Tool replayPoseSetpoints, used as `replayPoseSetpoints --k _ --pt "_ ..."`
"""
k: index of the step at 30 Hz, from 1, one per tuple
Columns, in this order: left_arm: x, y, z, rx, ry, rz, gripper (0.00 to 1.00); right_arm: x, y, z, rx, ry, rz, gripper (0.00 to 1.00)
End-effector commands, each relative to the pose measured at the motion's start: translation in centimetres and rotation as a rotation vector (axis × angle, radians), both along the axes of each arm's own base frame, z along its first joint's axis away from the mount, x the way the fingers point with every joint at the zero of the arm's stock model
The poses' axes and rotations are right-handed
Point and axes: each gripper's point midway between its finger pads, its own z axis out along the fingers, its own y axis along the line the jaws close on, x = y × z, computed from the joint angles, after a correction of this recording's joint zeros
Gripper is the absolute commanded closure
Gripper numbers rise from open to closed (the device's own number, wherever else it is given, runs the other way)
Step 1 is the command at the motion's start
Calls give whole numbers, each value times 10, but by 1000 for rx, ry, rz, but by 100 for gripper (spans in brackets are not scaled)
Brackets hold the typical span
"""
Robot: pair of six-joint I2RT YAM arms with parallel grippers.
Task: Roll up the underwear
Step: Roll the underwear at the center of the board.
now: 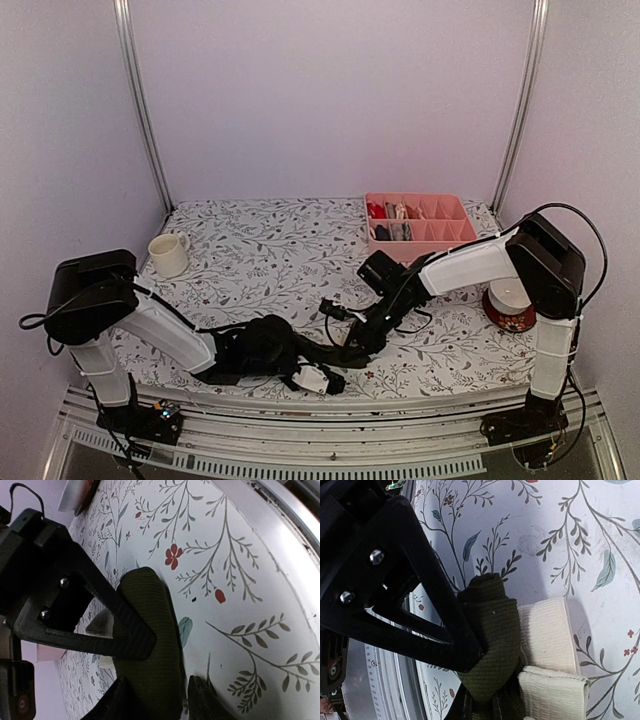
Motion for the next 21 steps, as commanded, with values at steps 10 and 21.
replayPoseSetpoints --k 10,21 --pt "8 8 -37 86 -97 63 73 -19 -33 -48 -202 78 -3 92" --pt "-2 12 -37 117 -52 40 100 -14 -34 -47 -210 61 -5 85"
